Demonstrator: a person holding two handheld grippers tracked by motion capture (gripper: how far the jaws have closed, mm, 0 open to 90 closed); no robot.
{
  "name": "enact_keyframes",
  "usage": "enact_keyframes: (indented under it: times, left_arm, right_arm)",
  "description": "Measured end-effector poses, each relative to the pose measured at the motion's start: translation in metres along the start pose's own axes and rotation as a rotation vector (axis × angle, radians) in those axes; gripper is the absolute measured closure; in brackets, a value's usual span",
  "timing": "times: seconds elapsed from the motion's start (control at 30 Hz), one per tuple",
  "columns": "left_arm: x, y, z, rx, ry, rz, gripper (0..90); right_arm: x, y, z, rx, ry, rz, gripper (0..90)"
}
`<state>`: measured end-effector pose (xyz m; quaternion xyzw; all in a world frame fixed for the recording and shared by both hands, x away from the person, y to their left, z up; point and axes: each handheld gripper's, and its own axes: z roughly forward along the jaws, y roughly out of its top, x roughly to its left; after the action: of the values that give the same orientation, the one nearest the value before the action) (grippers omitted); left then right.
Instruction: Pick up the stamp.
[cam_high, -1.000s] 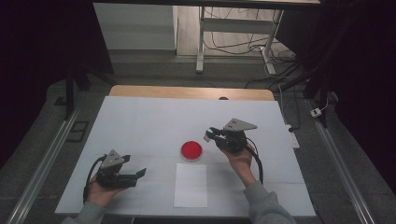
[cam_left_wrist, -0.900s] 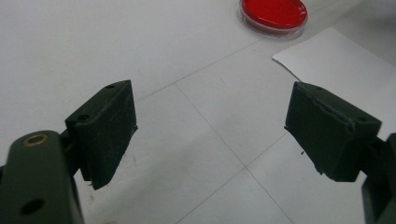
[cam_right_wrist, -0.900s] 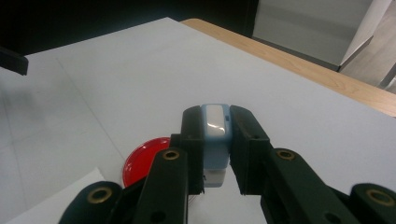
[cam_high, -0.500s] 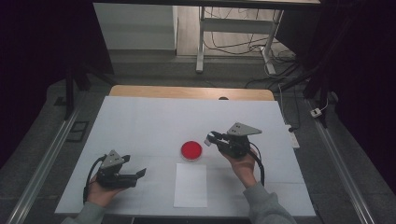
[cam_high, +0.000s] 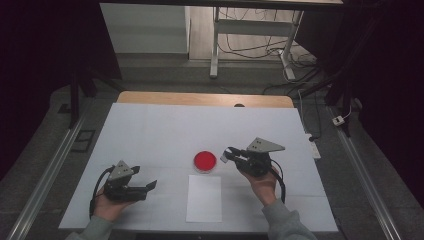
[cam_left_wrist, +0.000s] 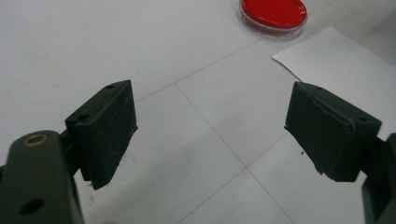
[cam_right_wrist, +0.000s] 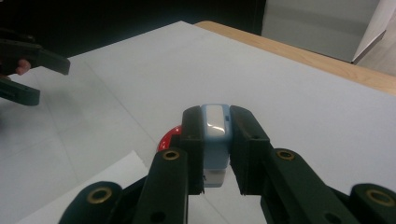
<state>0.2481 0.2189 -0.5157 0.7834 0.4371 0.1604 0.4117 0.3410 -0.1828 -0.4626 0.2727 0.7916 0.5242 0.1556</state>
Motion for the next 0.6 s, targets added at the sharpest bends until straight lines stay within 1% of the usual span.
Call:
enact_keyframes:
  times: [0.2,0.33,0.4,0.47,0.6]
  left_arm:
    - [-0.002,0.001,0.0,-0.002,0.005,0.007,16.5]
    - [-0.002,0.001,-0.001,-0.007,0.005,0.007,16.5]
    - [-0.002,0.001,-0.001,-0.006,0.006,0.008,16.5]
    - [-0.003,0.001,0.0,-0.002,0.006,0.01,16.5]
    - [-0.003,0.001,0.002,0.002,0.007,0.012,16.5]
  right_arm:
    - [0.004,-0.009,-0.013,0.004,-0.004,0.014,75.2]
    - [0.004,-0.015,-0.021,0.001,-0.01,0.033,75.2]
    - [0.004,-0.016,-0.025,-0.003,-0.012,0.042,75.2]
    - [0.004,-0.018,-0.029,-0.008,-0.015,0.04,75.2]
    - [0.001,-0.022,-0.035,-0.017,-0.015,0.059,75.2]
